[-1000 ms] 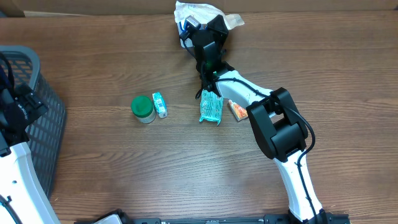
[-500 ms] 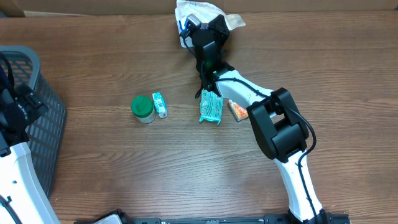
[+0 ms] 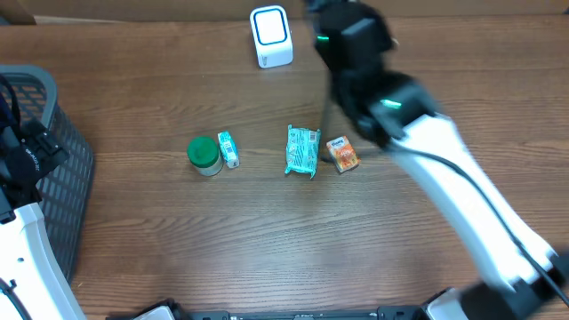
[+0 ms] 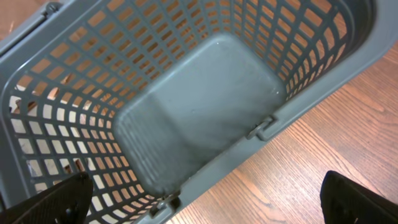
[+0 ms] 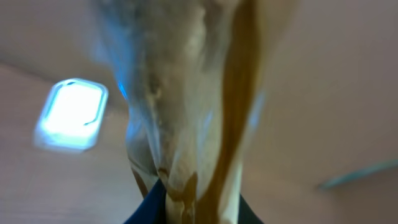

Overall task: Scan the item barcode
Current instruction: 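Carry the clear bag right and drop it at the table's right edge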

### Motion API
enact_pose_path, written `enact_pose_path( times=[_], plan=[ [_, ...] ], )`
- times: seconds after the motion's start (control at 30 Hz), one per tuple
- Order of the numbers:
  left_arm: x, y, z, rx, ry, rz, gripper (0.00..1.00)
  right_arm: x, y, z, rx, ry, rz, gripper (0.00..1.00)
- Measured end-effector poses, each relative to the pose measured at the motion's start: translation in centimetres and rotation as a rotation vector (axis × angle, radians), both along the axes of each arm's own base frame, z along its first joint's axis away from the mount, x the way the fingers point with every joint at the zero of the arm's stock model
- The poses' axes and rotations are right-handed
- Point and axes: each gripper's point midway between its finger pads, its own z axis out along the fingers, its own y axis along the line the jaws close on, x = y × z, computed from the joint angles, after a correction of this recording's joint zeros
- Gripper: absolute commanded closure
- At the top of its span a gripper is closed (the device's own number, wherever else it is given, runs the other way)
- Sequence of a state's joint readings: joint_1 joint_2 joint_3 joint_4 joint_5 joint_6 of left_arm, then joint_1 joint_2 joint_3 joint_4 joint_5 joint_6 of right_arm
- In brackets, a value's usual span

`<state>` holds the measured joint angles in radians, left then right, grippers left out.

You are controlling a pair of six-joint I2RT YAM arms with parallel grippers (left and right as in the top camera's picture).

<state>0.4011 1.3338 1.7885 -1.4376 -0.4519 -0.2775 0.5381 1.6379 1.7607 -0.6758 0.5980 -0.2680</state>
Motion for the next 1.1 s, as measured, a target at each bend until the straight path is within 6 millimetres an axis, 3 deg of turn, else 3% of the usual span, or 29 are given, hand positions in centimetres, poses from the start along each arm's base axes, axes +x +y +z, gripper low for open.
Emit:
enact_pose_path(
  times=[0.1, 0.2, 0.27, 0.47, 0.7, 0.73, 0.77, 0.8, 0.83, 0.93, 1.1],
  plan=[
    [0.0, 0.0, 0.0, 0.000, 0.000, 0.000, 0.01, -3.1, -3.8, -0.1, 0.286, 0.133, -0.014, 0.96],
    [0.0, 0.0, 0.0, 0.000, 0.000, 0.000, 0.00, -4.5, -9.1, -2.1, 0.505, 0.282, -0.111, 0.96],
    [0.0, 0.0, 0.0, 0.000, 0.000, 0.000, 0.00, -5.1, -13.5, -5.0, 0.674, 0.400, -0.222, 0.96],
    [0.0, 0.0, 0.0, 0.000, 0.000, 0.000, 0.01, -5.5, -21.7, -12.7, 0.972, 0.547, -0.425, 0.96],
    [0.0, 0.0, 0.0, 0.000, 0.000, 0.000, 0.00, -7.4, -26.8, -22.3, 1.205, 0.645, -0.598, 0.96],
    [0.0, 0.0, 0.0, 0.000, -0.001, 0.000, 0.00, -7.8, -27.3, -23.6, 1.232, 0.656, -0.624, 0.91],
    [0.0, 0.0, 0.0, 0.000, -0.001, 0.000, 0.00, -8.2, -27.8, -24.7, 1.254, 0.669, -0.649, 0.80],
    [0.0, 0.0, 0.0, 0.000, 0.000, 0.000, 0.00, -8.7, -28.3, -25.6, 1.273, 0.678, -0.674, 0.46],
    [0.0, 0.0, 0.0, 0.000, 0.000, 0.000, 0.01, -9.1, -28.6, -26.4, 1.292, 0.694, -0.699, 0.28],
    [0.0, 0.0, 0.0, 0.000, -0.001, 0.000, 0.00, -10.1, -29.2, -27.7, 1.329, 0.729, -0.750, 0.13],
    [0.0, 0.0, 0.0, 0.000, -0.001, 0.000, 0.00, -11.0, -28.4, -27.8, 1.346, 0.784, -0.760, 0.10]
  ],
)
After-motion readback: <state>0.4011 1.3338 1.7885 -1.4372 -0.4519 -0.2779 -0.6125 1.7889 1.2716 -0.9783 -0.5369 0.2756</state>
